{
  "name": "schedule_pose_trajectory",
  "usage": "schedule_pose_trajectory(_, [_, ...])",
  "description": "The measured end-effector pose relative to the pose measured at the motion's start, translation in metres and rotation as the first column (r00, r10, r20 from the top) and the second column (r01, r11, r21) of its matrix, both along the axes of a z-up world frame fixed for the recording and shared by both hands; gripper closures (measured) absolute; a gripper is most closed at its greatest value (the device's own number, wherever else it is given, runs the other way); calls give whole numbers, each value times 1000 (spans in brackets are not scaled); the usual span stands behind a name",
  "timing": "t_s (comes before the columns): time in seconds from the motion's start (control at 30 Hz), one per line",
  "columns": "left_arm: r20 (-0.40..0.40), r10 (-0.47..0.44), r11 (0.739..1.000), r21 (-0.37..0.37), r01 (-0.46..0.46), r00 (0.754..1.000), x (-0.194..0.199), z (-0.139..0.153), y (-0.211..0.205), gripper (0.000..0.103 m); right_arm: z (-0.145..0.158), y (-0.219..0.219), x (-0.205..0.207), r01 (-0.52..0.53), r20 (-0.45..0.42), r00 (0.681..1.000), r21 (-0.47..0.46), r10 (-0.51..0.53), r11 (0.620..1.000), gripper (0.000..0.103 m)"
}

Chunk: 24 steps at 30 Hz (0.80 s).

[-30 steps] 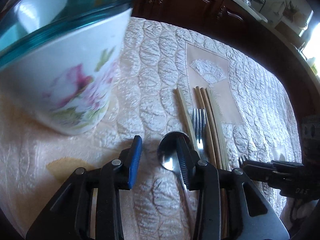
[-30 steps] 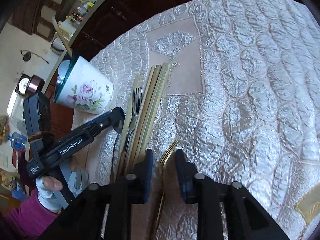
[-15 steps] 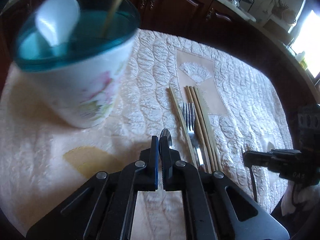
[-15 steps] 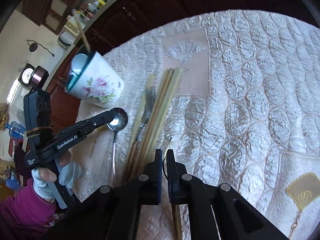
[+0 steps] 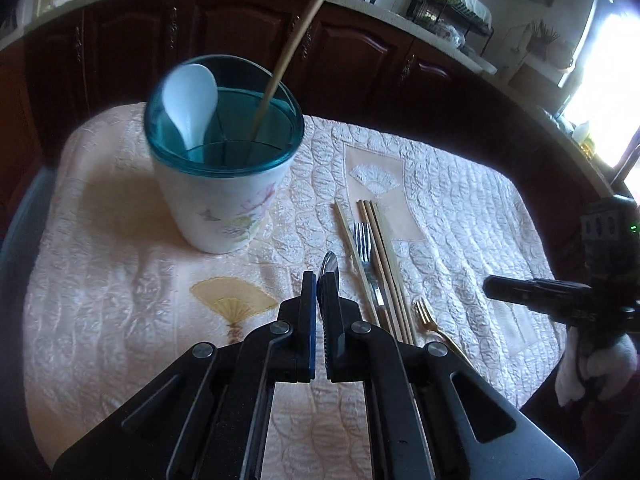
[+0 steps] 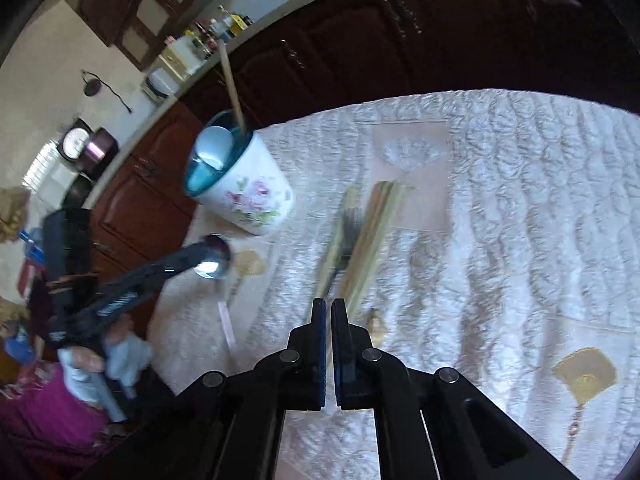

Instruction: Organize utensils

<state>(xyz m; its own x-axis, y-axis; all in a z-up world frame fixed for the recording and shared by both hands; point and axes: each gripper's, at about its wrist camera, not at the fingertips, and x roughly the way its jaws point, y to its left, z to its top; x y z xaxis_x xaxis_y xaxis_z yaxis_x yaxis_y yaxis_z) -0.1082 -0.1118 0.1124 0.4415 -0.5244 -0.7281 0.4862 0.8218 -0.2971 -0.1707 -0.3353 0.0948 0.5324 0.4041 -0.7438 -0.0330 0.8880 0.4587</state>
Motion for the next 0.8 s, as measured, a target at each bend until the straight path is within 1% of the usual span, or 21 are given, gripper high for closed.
schedule_pose_trajectory(0.03, [0, 4, 1000, -3, -4, 1000, -1, 1, 3, 102, -6, 2, 2, -6, -35, 999, -24, 5, 1000, 99])
schedule_pose_trajectory(0.1, [0, 15, 1000, -7, -15, 1000, -4, 2, 9, 102, -18, 7, 5, -19, -68, 998, -85, 13, 996, 96])
schedule_pose_trajectory(0.2, [-3, 30, 999, -11, -30, 1000, -9, 3, 15, 102, -37, 14, 12, -34, -110, 994, -88, 24, 996, 95])
schedule_pose_trajectory(0.23, [-4, 34, 999, -12, -34, 999, -10, 3, 17, 102, -42, 16, 15, -34, -120, 992, -95, 23, 995, 92])
schedule_pose_trajectory(0.27, [-8, 37, 999, -13, -37, 999, -10, 3, 18, 102, -49, 18, 21, -31, -135, 991, -115, 15, 993, 87])
schedule_pose_trajectory(0.33, [-11, 41, 999, -11, -41, 999, -13, 4, 20, 102, -58, 20, 29, -29, -155, 988, -139, 8, 990, 82])
schedule_pose_trajectory(0.43, [-7, 41, 999, -7, -41, 999, -15, 5, 20, 102, -66, 21, 37, -26, -165, 986, -140, 2, 990, 83])
schedule_pose_trajectory(0.47, [-5, 41, 999, -6, -41, 999, -16, 6, 20, 102, -66, 21, 38, -24, -163, 987, -147, 0, 989, 94])
schedule_pose_trajectory(0.5, [-4, 39, 999, -5, -39, 999, -17, 6, 20, 102, -66, 20, 38, -23, -160, 987, -143, 0, 989, 98])
schedule_pose_trajectory(0.6, [-3, 38, 999, -6, -38, 999, -18, 7, 21, 102, -57, 17, 31, -14, -130, 991, -108, -1, 994, 100])
schedule_pose_trajectory(0.7, [-2, 36, 999, -17, -36, 999, -18, 12, 21, 102, -35, 10, 18, -3, -80, 997, -78, -3, 997, 100])
schedule_pose_trajectory(0.8, [8, 34, 999, -35, -33, 999, -20, 22, 24, 102, -5, 4, 4, 5, -11, 1000, -37, -6, 999, 101])
